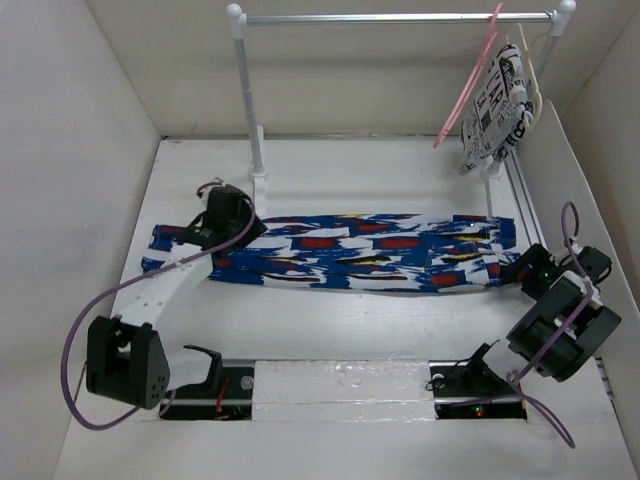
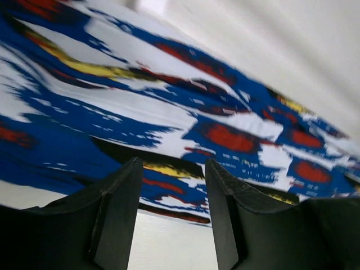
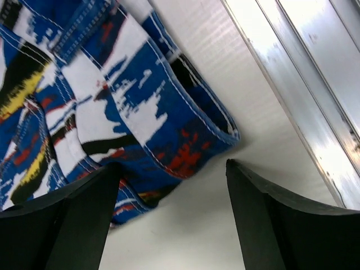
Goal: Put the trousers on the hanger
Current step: Fold the trousers at the center of the board.
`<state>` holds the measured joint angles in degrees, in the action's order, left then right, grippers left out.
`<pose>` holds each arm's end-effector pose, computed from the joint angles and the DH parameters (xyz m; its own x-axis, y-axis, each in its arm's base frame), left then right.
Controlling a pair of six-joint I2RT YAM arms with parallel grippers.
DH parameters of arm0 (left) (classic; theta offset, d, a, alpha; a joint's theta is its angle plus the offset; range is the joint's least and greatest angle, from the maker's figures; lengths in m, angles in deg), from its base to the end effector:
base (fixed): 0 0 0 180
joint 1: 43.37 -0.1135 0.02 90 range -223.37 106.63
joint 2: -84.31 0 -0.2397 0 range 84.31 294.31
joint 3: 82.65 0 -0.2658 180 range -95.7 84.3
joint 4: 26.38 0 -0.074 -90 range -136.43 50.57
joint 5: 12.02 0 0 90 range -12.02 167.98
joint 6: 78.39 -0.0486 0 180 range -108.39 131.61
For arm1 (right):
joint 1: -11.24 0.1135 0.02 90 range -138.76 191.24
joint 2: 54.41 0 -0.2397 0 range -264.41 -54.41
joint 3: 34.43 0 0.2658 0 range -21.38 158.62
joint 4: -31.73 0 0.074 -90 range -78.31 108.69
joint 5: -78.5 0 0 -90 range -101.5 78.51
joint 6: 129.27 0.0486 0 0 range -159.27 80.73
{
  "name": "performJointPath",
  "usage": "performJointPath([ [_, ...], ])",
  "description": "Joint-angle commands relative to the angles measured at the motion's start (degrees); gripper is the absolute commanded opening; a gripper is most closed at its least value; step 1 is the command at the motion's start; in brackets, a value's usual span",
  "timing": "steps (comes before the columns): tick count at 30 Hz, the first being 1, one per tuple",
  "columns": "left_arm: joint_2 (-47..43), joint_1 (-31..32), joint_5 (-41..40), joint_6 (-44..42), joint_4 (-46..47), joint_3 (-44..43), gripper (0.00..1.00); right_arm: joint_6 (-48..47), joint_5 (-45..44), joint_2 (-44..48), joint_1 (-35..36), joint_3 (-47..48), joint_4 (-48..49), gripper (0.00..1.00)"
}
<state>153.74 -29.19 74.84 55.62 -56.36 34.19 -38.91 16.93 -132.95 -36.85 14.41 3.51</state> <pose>0.2904 -0.0706 0.2364 -0.5525 -0.5759 -0.6025 -0.2532 0.8047 -0.5370 0.1944 -0.1819 0.1178 -0.5629 0.6354 -0.5286 0.4891 0.7716 0.4067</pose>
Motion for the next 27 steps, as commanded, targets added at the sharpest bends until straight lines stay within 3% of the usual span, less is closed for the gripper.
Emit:
performJointPath([
  [1, 5.09, 6.55, -1.52, 0.64, 2.60, -2.78, 0.44, 3.94, 1.72, -3.28, 1.33, -3.00, 7.34, 0.81],
  [3, 9.92, 9.99, -4.07, 0.81, 1.64, -4.20, 0.43, 5.52, 1.98, -3.81, 3.44, -3.62, 8.67, 0.77],
  [5, 11.86, 10.00, -3.98, 1.25, 2.77, -3.86, 0.42, 7.45, 3.21, -5.56, 4.15, -3.80, 11.83, 0.52],
  [6, 13.70, 10.00, -5.03, 1.52, 4.52, -1.42, 0.41, 8.68, 5.04, -6.61, 4.76, -4.32, 13.93, 0.16],
  [7, 13.72, 10.00, -5.47, 1.52, 4.54, -1.40, 0.41, 9.04, 5.06, -6.62, 4.77, -4.33, 13.95, 0.15],
  [9, 15.29, 10.00, -5.83, 0.82, 4.71, 0.79, 0.40, 8.70, 8.29, -6.54, 4.77, -3.72, 14.22, 0.00],
  [11, 15.82, 10.00, -5.04, 0.29, 5.50, 2.55, 0.39, 7.73, 9.01, -1.65, 4.77, -1.17, 12.37, 0.00],
  [18, 14.94, 13.15, -2.49, 0.29, 9.63, 9.94, 0.36, -3.16, 4.37, 18.39, 7.83, 18.68, -12.63, 0.00],
  [22, 16.44, 18.33, -1.88, 0.99, 9.55, 8.36, 0.36, -6.69, 2.42, 25.51, 12.14, 24.85, -20.15, 0.00],
  [27, 20.91, 31.51, -2.58, 4.93, 9.46, 1.53, 0.36, -7.65, -1.08, 29.50, 16.46, 33.07, -27.25, 0.00],
])
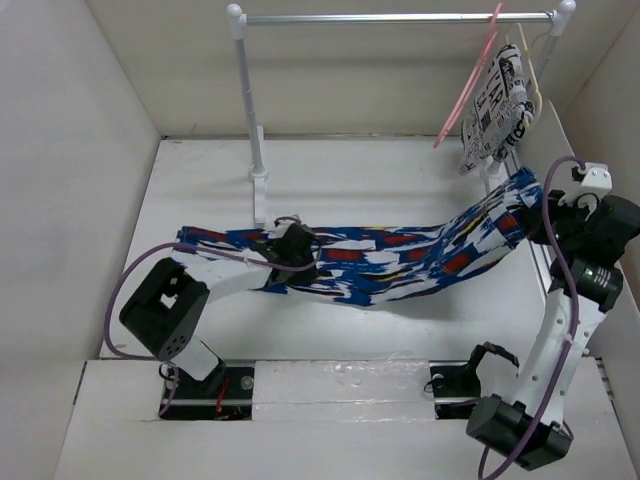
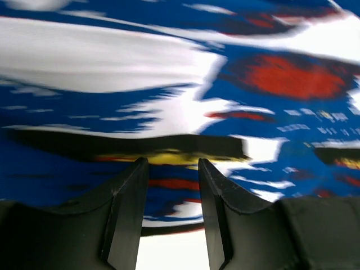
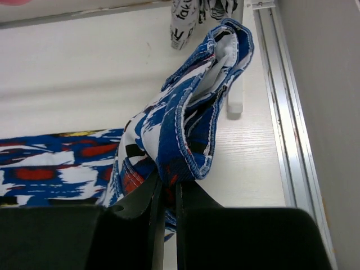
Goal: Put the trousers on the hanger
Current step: Fold the trousers at the center of the board.
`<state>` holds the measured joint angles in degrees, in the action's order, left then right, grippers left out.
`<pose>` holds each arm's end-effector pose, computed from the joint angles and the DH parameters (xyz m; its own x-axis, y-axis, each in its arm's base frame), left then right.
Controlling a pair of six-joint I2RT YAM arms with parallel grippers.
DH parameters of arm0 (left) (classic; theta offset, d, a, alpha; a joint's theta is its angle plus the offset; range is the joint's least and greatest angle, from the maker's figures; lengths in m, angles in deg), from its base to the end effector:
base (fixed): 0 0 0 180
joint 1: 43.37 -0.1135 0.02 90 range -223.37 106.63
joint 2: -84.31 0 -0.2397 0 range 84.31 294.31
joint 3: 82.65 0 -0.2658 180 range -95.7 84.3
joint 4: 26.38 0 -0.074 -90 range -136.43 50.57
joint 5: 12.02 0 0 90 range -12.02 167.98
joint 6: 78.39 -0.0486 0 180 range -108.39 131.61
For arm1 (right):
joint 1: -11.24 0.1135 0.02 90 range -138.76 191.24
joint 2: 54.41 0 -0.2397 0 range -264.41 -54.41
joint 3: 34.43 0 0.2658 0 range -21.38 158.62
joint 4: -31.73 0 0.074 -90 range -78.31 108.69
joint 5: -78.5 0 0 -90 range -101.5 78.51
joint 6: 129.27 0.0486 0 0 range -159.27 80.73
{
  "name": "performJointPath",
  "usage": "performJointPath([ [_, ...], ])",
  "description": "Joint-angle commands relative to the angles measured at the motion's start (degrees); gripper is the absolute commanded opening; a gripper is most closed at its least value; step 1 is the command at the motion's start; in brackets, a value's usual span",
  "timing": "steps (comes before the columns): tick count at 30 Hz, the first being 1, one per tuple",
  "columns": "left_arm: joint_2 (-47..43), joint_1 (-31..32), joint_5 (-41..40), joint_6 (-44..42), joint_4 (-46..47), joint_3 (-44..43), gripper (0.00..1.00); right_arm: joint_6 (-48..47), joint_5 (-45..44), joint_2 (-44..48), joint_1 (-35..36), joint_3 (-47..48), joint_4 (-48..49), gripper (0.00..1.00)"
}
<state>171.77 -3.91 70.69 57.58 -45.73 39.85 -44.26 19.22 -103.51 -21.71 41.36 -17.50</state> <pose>0.2505 -0.1982 0.1276 -0.8142 -0.2535 -0.5223 -0.0271 0.9153 -0.4019 0.1876 -0.0920 0.3697 -0.3267 0.1226 -0.9371 0.0434 0.9924 0.1147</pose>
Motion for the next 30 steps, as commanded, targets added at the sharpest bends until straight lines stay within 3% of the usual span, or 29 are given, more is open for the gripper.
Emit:
performJointPath([
  [1, 4.20, 8.33, 2.01, 3.59, -0.90, -5.72, 0.36, -2.56, -3.99, -0.20, 1.83, 8.51, -7.92, 0.00],
  [8, 19.57, 22.84, 3.60, 6.49, -4.06, -21.11, 0.35, -2.39, -5.67, -3.01, 8.24, 30.23, -12.42, 0.00],
  [14, 22.58, 24.79, 4.66, 6.67, -5.03, -25.86, 0.35, -2.74, -5.42, -5.39, 13.69, 37.71, -13.74, 0.00],
  [18, 16.55, 22.95, -0.96, 4.22, -9.68, -26.84, 0.36, -0.90, -5.75, -6.62, 22.29, 37.73, -10.77, 0.00],
  [20, 11.62, 20.32, -3.25, 2.63, -11.27, -25.52, 0.38, 1.03, -8.56, -6.97, 31.04, 37.19, -9.09, 0.00],
  [23, -0.51, 11.54, -4.31, -0.35, -12.85, -21.57, 0.41, 2.97, -15.50, -8.02, 40.04, 36.05, -6.45, 0.00],
  [25, -12.84, -1.34, -2.13, -3.60, -13.55, -17.54, 0.43, 4.02, -26.08, -10.03, 52.92, 34.92, -3.99, 0.00],
  [26, -12.93, -1.41, -2.12, -3.61, -13.56, -16.47, 0.43, 4.03, -26.15, -10.05, 56.47, 34.91, -3.98, 0.00],
  [27, -15.63, -8.80, 0.41, -5.35, -13.47, -15.51, 0.44, 4.20, -28.50, -10.57, 59.90, 34.56, -3.20, 0.00],
  [29, -21.61, -16.05, 3.23, -7.21, -13.38, -13.22, 0.45, 4.20, -36.72, -13.37, 66.84, 34.29, -1.18, 0.00],
  [30, -22.85, -22.61, 6.12, -8.78, -13.64, -12.60, 0.47, 4.29, -38.87, -14.61, 72.79, 34.55, -0.82, 0.00],
])
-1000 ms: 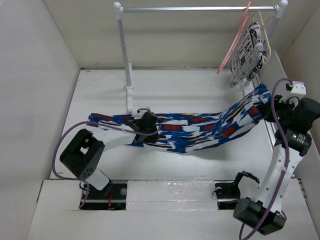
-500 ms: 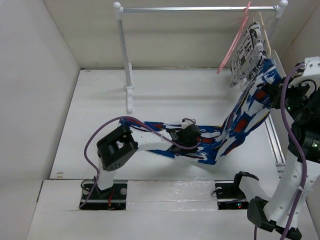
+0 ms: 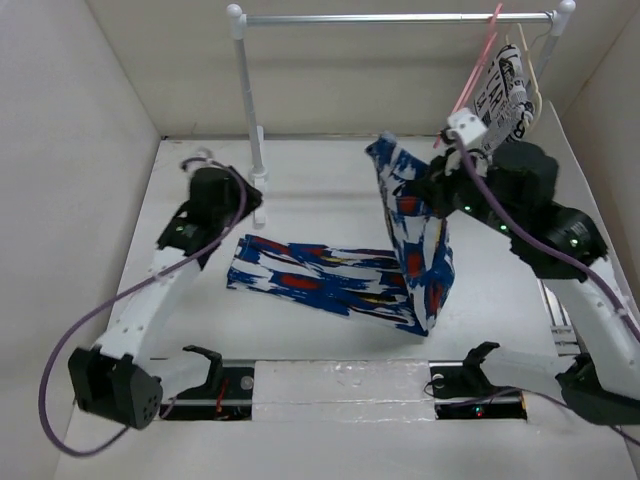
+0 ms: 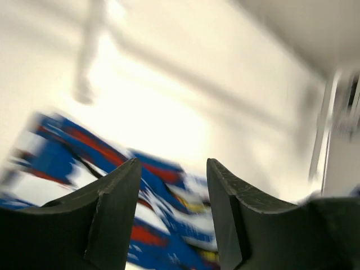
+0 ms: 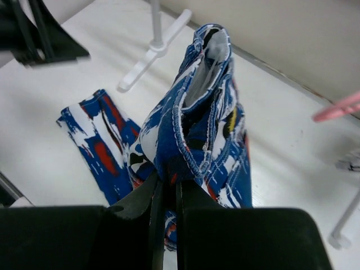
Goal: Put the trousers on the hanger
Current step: Fold the trousers at the center of the board.
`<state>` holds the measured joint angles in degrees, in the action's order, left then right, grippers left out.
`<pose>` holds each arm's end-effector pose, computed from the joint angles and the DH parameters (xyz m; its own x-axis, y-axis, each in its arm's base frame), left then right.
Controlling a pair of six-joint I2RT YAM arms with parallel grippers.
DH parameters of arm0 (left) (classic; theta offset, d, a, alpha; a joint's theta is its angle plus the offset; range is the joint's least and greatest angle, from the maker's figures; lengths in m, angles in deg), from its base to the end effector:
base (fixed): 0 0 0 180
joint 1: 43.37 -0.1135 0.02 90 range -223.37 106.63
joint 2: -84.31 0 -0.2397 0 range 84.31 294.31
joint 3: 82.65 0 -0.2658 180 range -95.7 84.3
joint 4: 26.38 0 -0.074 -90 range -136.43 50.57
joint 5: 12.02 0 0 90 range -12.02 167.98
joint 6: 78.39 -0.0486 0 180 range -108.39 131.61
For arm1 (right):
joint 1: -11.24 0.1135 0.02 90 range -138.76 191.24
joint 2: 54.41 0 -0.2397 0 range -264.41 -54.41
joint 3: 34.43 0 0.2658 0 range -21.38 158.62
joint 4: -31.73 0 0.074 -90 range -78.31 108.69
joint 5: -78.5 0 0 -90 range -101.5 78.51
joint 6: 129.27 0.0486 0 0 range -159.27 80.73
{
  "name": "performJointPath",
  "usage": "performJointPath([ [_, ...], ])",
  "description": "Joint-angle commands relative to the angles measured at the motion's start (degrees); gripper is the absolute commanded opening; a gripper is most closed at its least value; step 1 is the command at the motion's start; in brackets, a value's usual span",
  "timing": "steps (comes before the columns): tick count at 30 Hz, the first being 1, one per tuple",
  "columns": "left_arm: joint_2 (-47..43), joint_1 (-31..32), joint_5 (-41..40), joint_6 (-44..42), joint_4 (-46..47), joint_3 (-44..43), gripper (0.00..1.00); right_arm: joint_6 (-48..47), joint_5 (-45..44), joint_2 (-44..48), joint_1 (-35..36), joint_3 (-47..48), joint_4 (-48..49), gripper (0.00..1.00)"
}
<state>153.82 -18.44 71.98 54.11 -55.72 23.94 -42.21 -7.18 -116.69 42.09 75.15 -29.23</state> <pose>0.2848 -0.1268 0.3036 -0.5126 -0.5027 -0.6961 -0.0172 0.8166 -0.5770 0.1765 0.1097 0.4921 -0.1730 -0.1629 -0.9713 -0.5838 0.8113 -0.0321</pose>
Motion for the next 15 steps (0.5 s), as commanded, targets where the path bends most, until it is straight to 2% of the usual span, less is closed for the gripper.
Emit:
performJointPath([
  [1, -5.70, -10.92, 5.64, -5.76, -4.00, 3.49, 0.47, 1.98, -14.32, -3.01, 11.31, 1.98, 11.18, 0.00],
  [4, -7.90, -19.27, 11.26, -7.08, -5.06, 4.28, 0.48, 1.53, -16.89, -11.69, 16.43, 4.36, 13.63, 0.00],
  [7, -9.40, -22.89, 12.15, -7.34, -5.41, 3.67, 0.52, 1.62, -17.15, -16.36, 19.85, 4.72, 16.53, 0.00],
  [12, -10.45, -23.43, 9.88, -7.08, -7.17, -0.81, 0.55, 2.59, -16.01, -27.96, 26.27, 9.37, 20.93, 0.00],
  [15, -10.80, -24.66, 8.03, -7.08, -7.78, -3.00, 0.55, 2.85, -14.43, -38.24, 30.22, 14.19, 22.16, 0.00],
])
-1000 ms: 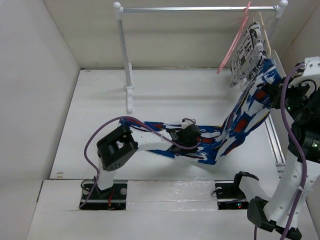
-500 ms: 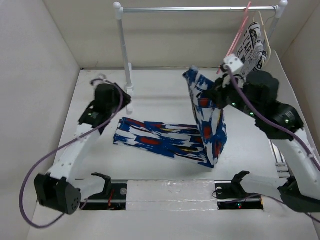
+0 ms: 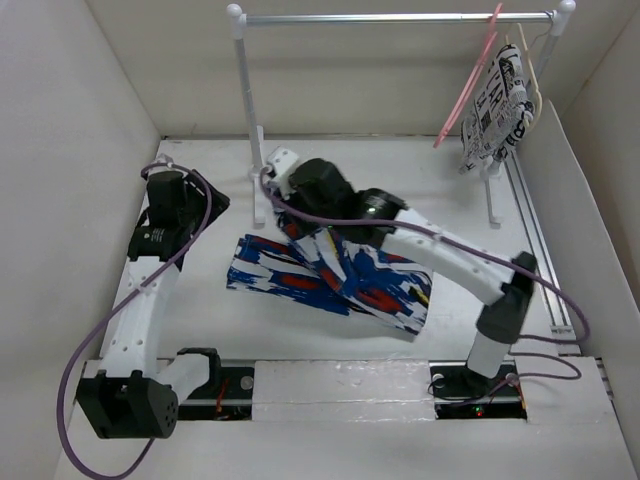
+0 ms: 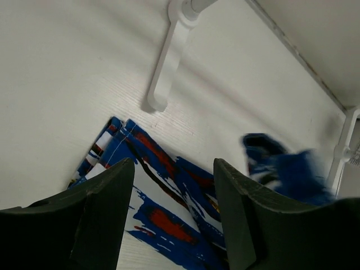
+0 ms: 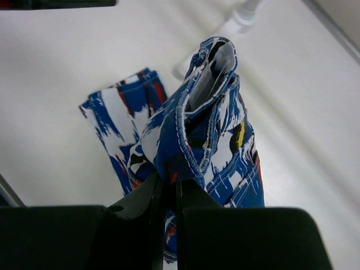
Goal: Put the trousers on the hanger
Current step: Fold the trousers at the center of the board.
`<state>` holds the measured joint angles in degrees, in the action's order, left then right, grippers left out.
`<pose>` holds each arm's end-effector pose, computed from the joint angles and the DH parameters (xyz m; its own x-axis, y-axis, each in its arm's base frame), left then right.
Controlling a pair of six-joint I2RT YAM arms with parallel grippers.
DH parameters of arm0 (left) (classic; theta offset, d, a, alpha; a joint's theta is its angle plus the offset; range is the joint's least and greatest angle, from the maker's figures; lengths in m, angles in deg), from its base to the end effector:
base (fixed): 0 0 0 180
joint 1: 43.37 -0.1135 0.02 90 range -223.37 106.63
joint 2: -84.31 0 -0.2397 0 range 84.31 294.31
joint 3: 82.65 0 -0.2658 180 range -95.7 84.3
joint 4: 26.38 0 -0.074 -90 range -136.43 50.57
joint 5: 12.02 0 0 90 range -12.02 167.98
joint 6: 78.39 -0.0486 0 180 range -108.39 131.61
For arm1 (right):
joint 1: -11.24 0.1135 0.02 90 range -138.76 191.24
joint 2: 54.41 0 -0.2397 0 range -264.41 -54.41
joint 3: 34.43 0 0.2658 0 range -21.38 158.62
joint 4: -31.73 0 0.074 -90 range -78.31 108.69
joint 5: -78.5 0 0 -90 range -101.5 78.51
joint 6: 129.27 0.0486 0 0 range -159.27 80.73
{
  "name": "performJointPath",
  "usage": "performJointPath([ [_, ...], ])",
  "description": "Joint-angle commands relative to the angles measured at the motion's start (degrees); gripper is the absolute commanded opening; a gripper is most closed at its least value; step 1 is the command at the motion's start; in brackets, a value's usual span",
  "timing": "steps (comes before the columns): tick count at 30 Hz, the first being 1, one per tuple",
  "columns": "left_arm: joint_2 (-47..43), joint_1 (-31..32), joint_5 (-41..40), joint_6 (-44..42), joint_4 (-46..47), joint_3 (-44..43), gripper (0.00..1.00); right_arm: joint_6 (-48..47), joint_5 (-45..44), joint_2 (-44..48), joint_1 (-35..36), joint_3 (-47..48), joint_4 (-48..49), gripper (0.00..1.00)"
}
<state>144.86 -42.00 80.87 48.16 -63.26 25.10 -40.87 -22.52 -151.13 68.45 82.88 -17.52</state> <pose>0.2732 -0.0090 0.3240 -0.3831 -0.5858 -0.7142 -0.1975 0.8073 -0.5562 0.2264 0.3343 0.3867 -0.2391 -0.4218 -0.8746 -0.7413 0.6611 -0.1161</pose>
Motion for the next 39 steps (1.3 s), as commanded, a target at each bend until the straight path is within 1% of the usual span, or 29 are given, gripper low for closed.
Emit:
performJointPath([
  [1, -2.19, -2.06, -0.70, -1.31, -0.25, -4.69, 0.55, 1.52, 1.18, -9.30, 4.83, 7.95, 10.98, 0.00],
  [2, -2.37, -3.29, -0.09, -1.57, -0.16, -5.74, 0.55, 3.26, 2.31, -12.23, 5.80, 9.36, 12.03, 0.00],
  [3, -2.28, -6.61, 2.09, -2.45, 0.01, -6.01, 0.55, 3.97, 3.37, -15.13, 7.20, 13.38, 11.95, 0.00],
  [4, -2.11, -7.51, 2.20, -2.72, -0.33, -6.80, 0.55, 4.68, 3.99, -17.77, 7.82, 15.42, 11.86, 0.03],
  [5, -1.59, -7.52, 0.72, -3.07, -1.21, -8.98, 0.57, 5.12, 5.56, -22.84, 8.44, 17.18, 12.30, 0.20],
  [6, -1.23, -7.52, -0.86, -3.85, -2.34, -9.87, 0.57, 5.64, 8.19, -25.33, 8.44, 19.02, 12.56, 0.28],
  [7, -0.88, -7.52, -1.22, -4.03, -2.44, -10.40, 0.57, 6.43, 10.39, -27.27, 8.44, 22.17, 12.65, 0.39],
  [8, -0.88, -7.52, -1.75, -4.56, -2.44, -11.54, 0.57, 7.48, 12.41, -29.81, 8.97, 23.25, 10.74, 0.63],
  [11, 0.26, -7.52, -2.28, -5.18, -3.32, -12.95, 0.59, 5.57, 12.35, -28.97, 8.36, 22.13, 8.35, 0.72],
  [13, 0.70, -7.52, -1.58, -5.00, -3.06, -13.05, 0.59, 5.04, 11.47, -22.56, 6.52, 16.44, 9.74, 0.73],
  [14, 0.88, -7.52, -1.23, -5.18, -2.89, -12.61, 0.59, 5.03, 13.12, -19.76, 5.47, 8.84, 12.45, 0.72],
  [15, 0.97, -7.52, -0.01, -5.27, -2.27, -12.17, 0.59, 5.12, 14.35, -13.81, 4.50, 4.58, 13.95, 0.71],
  [16, 0.97, -7.00, 0.87, -5.53, -1.57, -11.30, 0.59, 5.30, 15.06, -10.88, 2.84, 0.28, 15.45, 0.69],
  [17, 1.06, -4.90, 1.58, -6.05, -1.13, -9.11, 0.59, 5.30, 15.59, -7.98, 1.95, -7.51, 16.86, 0.66],
  [18, 1.23, -3.32, 3.41, -6.41, -0.26, -7.70, 0.59, 5.56, 15.42, -5.17, 1.16, -11.07, 16.70, 0.64],
  [19, 1.32, -1.82, 4.91, -6.50, 0.54, -5.60, 0.59, 5.47, 15.16, 0.43, 0.45, -14.50, 16.43, 0.59],
  [20, 1.76, 0.37, 6.67, -6.58, 1.33, -0.53, 0.59, 5.47, 13.33, 3.18, -0.86, -18.01, 15.13, 0.37],
  [21, 1.76, 1.00, 10.08, -6.41, 2.99, 2.13, 0.59, 5.39, 12.53, 6.08, -1.48, -24.57, 14.59, 0.25],
  [23, 2.29, 1.01, 13.70, -6.24, 5.80, 10.19, 0.56, 5.56, 11.38, 14.17, -2.89, -31.02, 12.92, 0.00],
  [26, 4.74, 1.01, 20.89, -6.93, 11.77, 16.99, 0.48, 6.18, 13.91, 23.30, -8.14, -45.50, 13.09, 0.00],
  [27, 5.97, 1.01, 22.14, -7.20, 12.40, 17.53, 0.47, 6.35, 14.45, 25.17, -9.30, -45.56, 12.74, 0.00],
  [28, 7.46, 1.01, 23.46, -7.37, 13.28, 17.97, 0.47, 6.53, 14.63, 26.84, -10.35, -50.08, 12.39, 0.00],
  [29, 10.69, 1.01, 24.43, -7.55, 14.42, 18.24, 0.47, 6.96, 14.80, 29.81, -11.41, -52.13, 12.21, 0.08],
  [31, 13.17, 1.70, 25.67, -7.64, 16.18, 18.24, 0.46, 8.02, 15.94, 32.47, -14.91, -57.48, 12.12, 0.20],
  [32, 15.10, 2.41, 25.41, -7.47, 17.58, 17.98, 0.47, 8.37, 16.64, 33.52, -15.89, -59.08, 12.30, 0.31],
  [33, 15.99, 2.41, 24.62, -7.03, 18.29, 18.07, 0.46, 8.98, 16.91, 35.71, -16.68, -60.48, 12.30, 0.34],
  [36, 18.89, 1.10, 20.32, -4.04, 19.62, 18.77, 0.47, 9.25, 18.14, 37.92, -18.53, -65.50, 12.91, 0.35],
  [37, 19.25, -0.82, 18.83, -2.04, 19.62, 19.29, 0.47, 9.34, 18.41, 37.84, -18.54, -66.99, 14.22, 0.35],
  [39, 19.08, -2.85, 13.40, -0.44, 18.30, 20.52, 0.47, 9.69, 19.20, 36.88, -19.94, -71.21, 15.37, 0.33],
])
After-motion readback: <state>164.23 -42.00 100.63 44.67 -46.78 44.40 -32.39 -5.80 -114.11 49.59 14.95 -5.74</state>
